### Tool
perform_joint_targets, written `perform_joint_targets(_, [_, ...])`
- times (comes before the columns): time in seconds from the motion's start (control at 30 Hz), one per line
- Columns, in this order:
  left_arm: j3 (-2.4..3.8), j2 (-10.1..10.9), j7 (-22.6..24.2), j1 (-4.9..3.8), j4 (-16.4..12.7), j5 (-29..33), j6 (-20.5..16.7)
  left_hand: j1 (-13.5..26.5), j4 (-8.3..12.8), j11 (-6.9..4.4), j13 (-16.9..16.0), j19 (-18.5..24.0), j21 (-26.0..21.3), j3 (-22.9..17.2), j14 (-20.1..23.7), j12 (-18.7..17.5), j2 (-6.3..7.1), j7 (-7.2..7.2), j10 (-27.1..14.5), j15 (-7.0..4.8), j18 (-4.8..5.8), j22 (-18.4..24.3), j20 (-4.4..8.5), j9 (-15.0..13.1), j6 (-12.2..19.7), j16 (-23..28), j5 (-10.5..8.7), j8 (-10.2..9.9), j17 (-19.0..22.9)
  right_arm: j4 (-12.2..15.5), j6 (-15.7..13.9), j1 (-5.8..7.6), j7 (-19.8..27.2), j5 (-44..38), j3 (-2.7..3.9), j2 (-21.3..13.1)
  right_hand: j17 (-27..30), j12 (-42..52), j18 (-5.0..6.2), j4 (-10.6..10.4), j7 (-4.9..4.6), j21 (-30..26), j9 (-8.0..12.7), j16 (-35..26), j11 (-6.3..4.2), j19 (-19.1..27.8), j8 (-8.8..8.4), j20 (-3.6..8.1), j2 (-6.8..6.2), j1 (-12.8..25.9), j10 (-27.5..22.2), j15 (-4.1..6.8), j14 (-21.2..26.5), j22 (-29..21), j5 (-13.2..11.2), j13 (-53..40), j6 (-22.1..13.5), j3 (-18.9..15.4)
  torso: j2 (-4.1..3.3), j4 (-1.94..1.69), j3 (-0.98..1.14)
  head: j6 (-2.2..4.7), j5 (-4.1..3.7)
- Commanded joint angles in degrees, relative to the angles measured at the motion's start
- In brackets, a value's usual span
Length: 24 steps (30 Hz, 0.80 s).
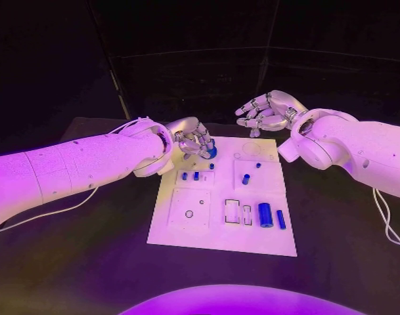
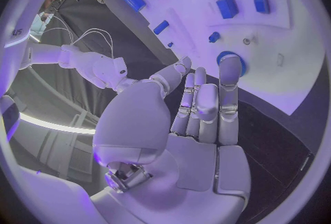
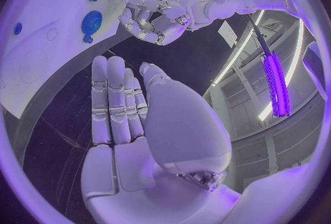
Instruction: Assemble the parts on the task board
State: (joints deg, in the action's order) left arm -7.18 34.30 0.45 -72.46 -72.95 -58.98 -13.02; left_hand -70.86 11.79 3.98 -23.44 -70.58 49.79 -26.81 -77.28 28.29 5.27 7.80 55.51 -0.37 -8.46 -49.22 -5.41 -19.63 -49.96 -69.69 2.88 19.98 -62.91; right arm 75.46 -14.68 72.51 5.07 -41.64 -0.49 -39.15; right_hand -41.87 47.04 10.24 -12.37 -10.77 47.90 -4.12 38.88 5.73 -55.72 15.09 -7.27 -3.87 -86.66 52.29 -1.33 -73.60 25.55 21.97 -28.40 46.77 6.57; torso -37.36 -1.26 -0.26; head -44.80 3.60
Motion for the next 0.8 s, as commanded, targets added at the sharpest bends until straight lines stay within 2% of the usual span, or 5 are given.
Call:
perform_joint_targets(0.03, [-0.21,-1.2,10.2,-0.01,1.6,-7.3,-3.1,0.5,-0.1,0.21,1.7,-1.3,2.1,0.1,-1.4,-1.7,1.01,0.13,0.2,0.12,-0.31,-2.1,-0.12,1.2,0.0,-1.5,-0.19,-1.5,-1.3,0.1,-0.2,0.10,0.6,-0.1,0.04,0.0,0.1,0.3,0.19,0.0,-0.02,-0.3,0.0,0.2,-0.02,0.4,0.18,-0.18,-0.19,-0.3,-0.5,0.03,0.5,0.0,0.3,0.1,-0.3,0.4,0.03,-0.07,0.05,0.04,-0.09])
perform_joint_targets(0.27, [-0.88,-3.2,9.1,0.37,4.7,-16.4,0.3,0.7,-0.9,1.03,6.9,-5.0,8.0,2.1,-4.2,-7.5,2.16,0.53,-0.8,0.73,0.81,-7.6,-0.63,4.4,-0.7,-4.4,-0.16,-5.3,-3.3,0.2,-0.4,0.10,0.7,-0.5,0.04,0.2,0.1,0.3,0.19,0.0,-0.03,-0.3,0.0,0.2,-0.01,0.4,0.20,-0.18,-0.21,-0.3,-0.5,0.03,0.5,0.0,0.3,0.1,-0.3,0.4,-0.03,0.16,0.01,0.10,0.21])
perform_joint_targets(0.37, [-1.30,-4.0,8.6,0.50,5.9,-19.1,1.8,0.1,-1.1,1.17,8.7,-5.0,8.2,2.9,-4.2,-9.0,2.13,0.52,-0.3,0.84,0.80,-8.0,-0.77,5.6,-1.8,-4.6,-0.15,-6.4,-3.0,0.3,-1.0,0.11,0.6,-2.3,0.04,0.2,0.1,0.3,0.19,0.0,-0.03,-0.3,0.0,0.2,-0.01,0.4,0.20,-0.18,-0.21,-0.3,-0.5,0.03,0.5,0.0,0.3,0.1,-0.3,0.4,-0.02,-0.01,-0.04,0.12,0.01])
perform_joint_targets(0.7, [-1.75,-6.2,8.4,0.95,8.9,-23.0,3.4,-1.0,-1.5,1.15,11.5,-7.1,12.0,3.6,-5.6,-11.0,1.58,0.47,1.3,0.75,1.53,-11.7,-0.73,7.5,-3.3,-6.6,-0.15,-8.3,-4.5,0.0,-4.5,0.11,0.3,-4.0,0.04,0.5,0.3,0.3,0.17,-0.1,-0.07,-0.4,0.0,0.0,0.05,0.6,0.41,-0.22,-0.23,-0.1,-0.7,-0.04,0.9,0.0,0.2,0.3,-0.3,0.5,-0.09,-0.05,-0.12,0.10,-0.11])
perform_joint_targets(0.8, [-1.76,-6.8,8.4,1.02,9.8,-23.4,3.8,-1.2,-1.6,1.15,11.9,-7.3,12.3,3.7,-5.8,-11.3,1.52,0.48,1.5,0.74,1.58,-12.0,-0.71,7.7,-3.6,-6.8,-0.15,-8.5,-4.6,0.0,-5.4,0.11,0.6,-4.1,0.04,0.6,2.6,-2.3,-0.07,-0.4,-0.62,-2.8,0.0,-3.8,0.77,3.4,0.81,-0.73,-0.58,0.0,-3.7,-0.84,4.7,-1.1,0.2,2.5,-0.7,1.4,-0.01,0.01,-0.08,0.00,-0.11])
